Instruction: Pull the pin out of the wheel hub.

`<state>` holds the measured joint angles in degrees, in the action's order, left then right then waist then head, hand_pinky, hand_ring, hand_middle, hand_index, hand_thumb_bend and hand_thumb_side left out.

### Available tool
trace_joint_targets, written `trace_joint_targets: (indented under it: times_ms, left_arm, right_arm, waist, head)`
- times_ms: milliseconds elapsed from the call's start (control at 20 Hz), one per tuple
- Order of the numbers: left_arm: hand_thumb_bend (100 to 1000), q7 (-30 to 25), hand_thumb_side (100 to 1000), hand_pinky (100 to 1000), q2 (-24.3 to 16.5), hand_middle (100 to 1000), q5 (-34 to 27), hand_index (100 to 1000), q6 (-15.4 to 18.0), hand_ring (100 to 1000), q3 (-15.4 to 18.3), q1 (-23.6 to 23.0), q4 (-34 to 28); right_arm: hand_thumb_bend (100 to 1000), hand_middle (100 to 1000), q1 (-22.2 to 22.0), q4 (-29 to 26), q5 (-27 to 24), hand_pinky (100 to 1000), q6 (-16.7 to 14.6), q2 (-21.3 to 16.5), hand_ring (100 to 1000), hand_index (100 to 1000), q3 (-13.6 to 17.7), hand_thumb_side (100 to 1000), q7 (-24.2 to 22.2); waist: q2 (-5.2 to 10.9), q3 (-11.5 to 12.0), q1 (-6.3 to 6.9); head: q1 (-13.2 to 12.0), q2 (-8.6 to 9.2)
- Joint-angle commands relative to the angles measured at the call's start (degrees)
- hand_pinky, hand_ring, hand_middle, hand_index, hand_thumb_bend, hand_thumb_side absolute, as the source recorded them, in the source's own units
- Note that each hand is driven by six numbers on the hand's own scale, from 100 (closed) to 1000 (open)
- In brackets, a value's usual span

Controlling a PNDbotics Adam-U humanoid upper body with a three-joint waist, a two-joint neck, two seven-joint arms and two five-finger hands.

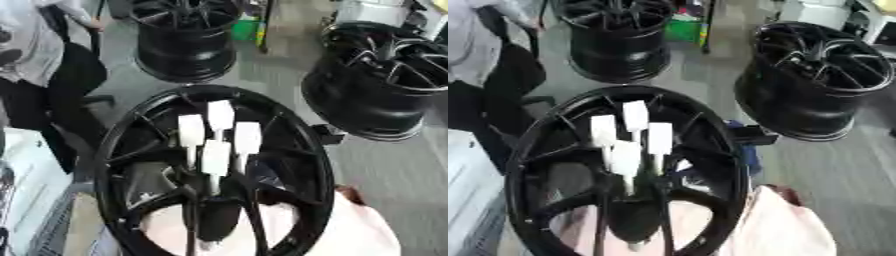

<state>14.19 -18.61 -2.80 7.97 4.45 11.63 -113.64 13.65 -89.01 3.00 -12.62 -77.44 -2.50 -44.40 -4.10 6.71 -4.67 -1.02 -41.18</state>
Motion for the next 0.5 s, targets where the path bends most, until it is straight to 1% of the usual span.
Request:
trace_joint_targets:
  times_ms: [50, 200, 250, 350, 500]
  left_arm:
    - [100, -0.18, 654, 763, -1.11, 628, -0.17, 839, 0.01, 886, 0.02, 0.84, -0.95]
    - [100, -0.18, 654, 763, -1.08, 628, -0.2, 839, 0.0, 886, 0.02, 0.85, -0.95]
    - [100, -0.19, 655, 763, -1.07, 629, -0.21, 839, 0.0, 886, 0.01, 0.85, -0.95]
    - [100, -0.23, 654, 763, -1.05, 629, -0.25, 839, -0.02, 886, -0.06, 0.9, -0.95]
    - [100, -0.43, 652, 763, -1.01, 629, -0.38, 839, 0.0, 886, -0.27, 1.08, -0.95]
  right_arm:
    - [100, 795, 0.94, -0.42, -0.03, 891, 0.02, -2.44, 826, 859, 0.62, 674, -0.26]
    - [100, 795, 1.22, -0.45, -0.03, 890, 0.2, -2.36, 825, 859, 0.43, 672, -0.33]
    - [100, 797, 1.43, -0.48, 0.01, 890, 0.26, -2.33, 828, 860, 0.41, 652, -0.24]
    - [100, 800, 2.66, -0.6, 0.52, 890, 0.56, -2.07, 830, 862, -0.16, 649, 0.24]
    - [100, 806, 6.21, -1.21, 1.83, 890, 0.84, -1.14, 835, 867, -2.15, 629, 0.13]
  waist:
    - [0.52, 0.09, 0.07]
    - [0.52, 0.21, 0.03]
    - [0.54, 0.3, 0.01]
    - [0.61, 0.58, -0.05]
    - [0.82, 1.27, -0.1]
  head:
    - [0.22, 0.55]
    - [0.26, 0.53]
    - [0.32, 0.5]
    - [0.54, 0.45]
    - [1.28, 0.46]
